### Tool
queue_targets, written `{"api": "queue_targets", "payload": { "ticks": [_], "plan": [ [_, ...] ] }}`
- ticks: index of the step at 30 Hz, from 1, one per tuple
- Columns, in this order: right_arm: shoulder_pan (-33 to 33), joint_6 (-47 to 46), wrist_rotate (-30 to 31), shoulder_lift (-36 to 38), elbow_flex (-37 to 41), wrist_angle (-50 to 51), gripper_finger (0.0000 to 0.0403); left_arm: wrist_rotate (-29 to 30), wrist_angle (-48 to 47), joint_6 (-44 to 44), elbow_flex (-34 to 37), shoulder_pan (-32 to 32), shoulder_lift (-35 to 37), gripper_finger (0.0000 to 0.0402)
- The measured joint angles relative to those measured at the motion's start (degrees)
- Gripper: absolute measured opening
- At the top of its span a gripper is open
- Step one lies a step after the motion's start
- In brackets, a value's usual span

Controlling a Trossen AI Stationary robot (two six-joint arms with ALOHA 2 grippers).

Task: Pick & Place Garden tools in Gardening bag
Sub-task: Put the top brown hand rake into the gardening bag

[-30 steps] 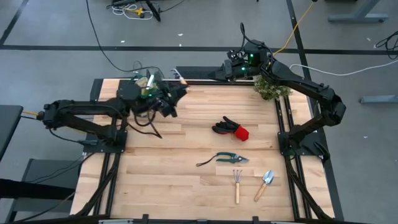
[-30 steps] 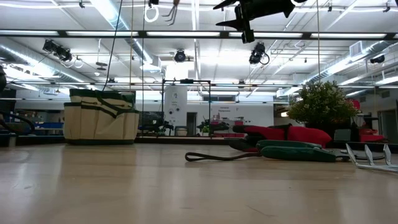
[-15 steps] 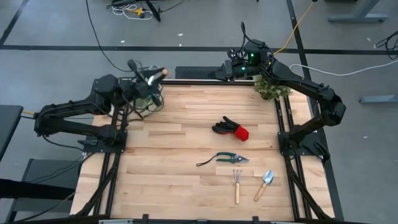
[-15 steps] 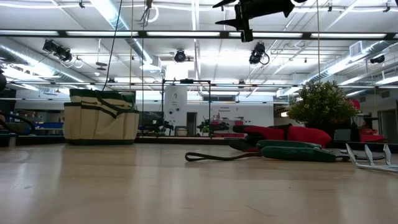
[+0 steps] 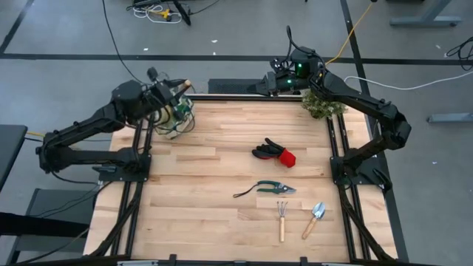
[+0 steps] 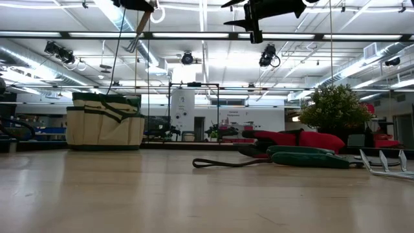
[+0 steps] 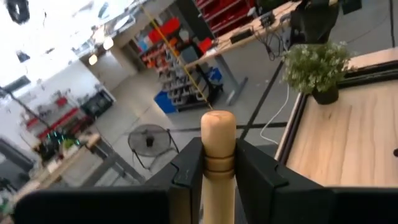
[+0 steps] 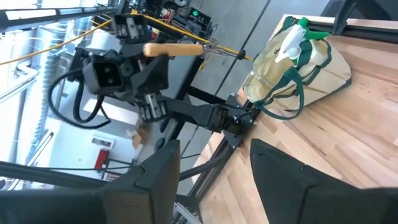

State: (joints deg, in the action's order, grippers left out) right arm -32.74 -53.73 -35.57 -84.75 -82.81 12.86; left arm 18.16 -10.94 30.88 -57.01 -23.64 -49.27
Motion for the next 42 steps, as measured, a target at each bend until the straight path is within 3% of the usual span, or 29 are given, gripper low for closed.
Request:
{"api": "queue_targets", "payload": {
  "ticks": [10,29,38,42],
  "plan": [
    [0.0,0.24,-1.01,0.0,0.0,0.02,0.0197,-0.17,-2.42,-14.39,0.0,-3.67,-0.02,0.0081],
    [0.0,0.74,-1.05,0.0,0.0,0.04,0.0197,-1.22,-16.14,-21.53,1.02,-9.04,-0.05,0.0082],
    [-0.01,0.89,-1.07,0.0,0.0,0.04,0.0197,5.55,-17.33,-26.39,5.25,-11.72,0.19,0.0082],
    [-0.02,0.97,-1.05,0.0,0.0,0.07,0.0197,5.8,-17.07,-30.05,7.34,-13.0,0.19,0.0081]
  ]
}}
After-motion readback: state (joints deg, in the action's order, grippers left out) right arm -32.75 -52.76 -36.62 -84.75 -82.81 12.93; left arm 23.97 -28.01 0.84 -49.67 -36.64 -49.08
